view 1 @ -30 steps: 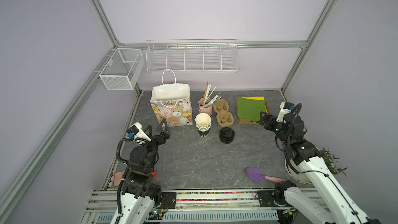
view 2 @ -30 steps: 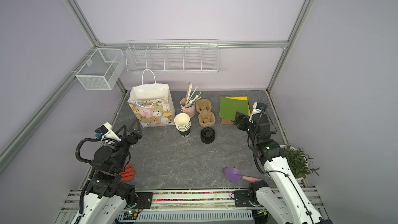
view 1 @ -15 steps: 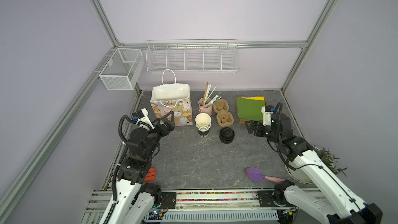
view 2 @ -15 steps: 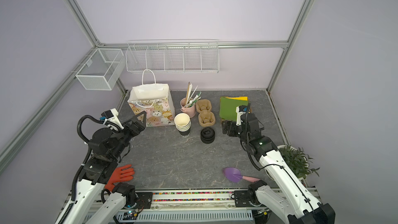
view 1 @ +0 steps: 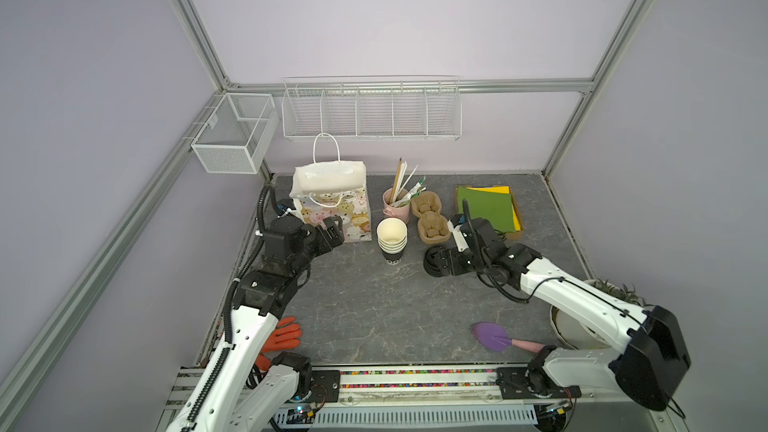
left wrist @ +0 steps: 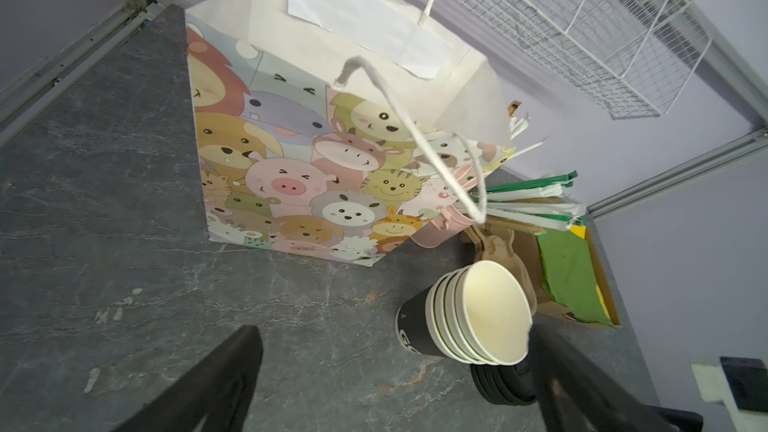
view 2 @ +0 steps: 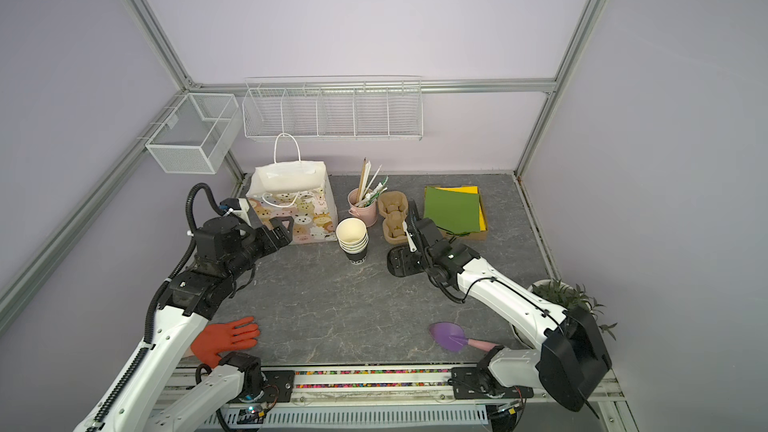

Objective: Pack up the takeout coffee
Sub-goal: 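Move the left gripper to the cup stack while the right reaches over the lid, then lower the left gripper into the top green paper cup and close it on the rim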

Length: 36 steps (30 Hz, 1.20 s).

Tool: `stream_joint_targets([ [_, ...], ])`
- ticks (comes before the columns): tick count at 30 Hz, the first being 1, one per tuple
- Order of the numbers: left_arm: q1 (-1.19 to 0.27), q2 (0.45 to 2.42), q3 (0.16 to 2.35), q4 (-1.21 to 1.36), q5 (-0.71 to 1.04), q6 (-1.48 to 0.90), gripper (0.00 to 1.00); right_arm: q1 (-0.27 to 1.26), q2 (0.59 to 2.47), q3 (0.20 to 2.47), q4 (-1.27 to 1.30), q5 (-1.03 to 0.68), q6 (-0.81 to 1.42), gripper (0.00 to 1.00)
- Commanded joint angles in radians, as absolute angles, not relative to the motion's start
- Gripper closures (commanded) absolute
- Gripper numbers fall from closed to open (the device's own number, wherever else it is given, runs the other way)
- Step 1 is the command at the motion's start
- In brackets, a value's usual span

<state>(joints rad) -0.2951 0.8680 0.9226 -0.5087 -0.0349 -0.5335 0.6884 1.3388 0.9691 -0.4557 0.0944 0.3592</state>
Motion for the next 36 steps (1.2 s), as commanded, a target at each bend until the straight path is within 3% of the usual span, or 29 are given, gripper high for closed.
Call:
stream_joint_targets([
  [1, -0.299, 0.852, 0.898, -0.531, -0.072, -0.5, 0.0, 0.711, 1.392, 1.002, -0.475, 0.173, 0.333, 0.11],
  [13, -0.299, 0.918, 0.923, -0.556, -0.018, -0.492, 0.0, 0.713, 1.599, 1.097, -0.467, 0.223, 0.319, 0.08],
  [24, -0.302, 0.959, 0.939, -0.561, 0.013, -0.506, 0.0, 0.705, 1.616, 1.112, -0.449, 0.227, 0.309, 0.05],
  [31, -0.471, 1.029, 1.028, -0.65, -0.149, -0.525, 0.01, 0.695, 1.576, 1.09, -0.429, 0.205, 0.3, 0.05],
  [36, -0.511, 1.072, 1.049, -0.665, -0.166, -0.583, 0.08, 0.69, 1.511, 1.059, -0.414, 0.193, 0.3, 0.05],
])
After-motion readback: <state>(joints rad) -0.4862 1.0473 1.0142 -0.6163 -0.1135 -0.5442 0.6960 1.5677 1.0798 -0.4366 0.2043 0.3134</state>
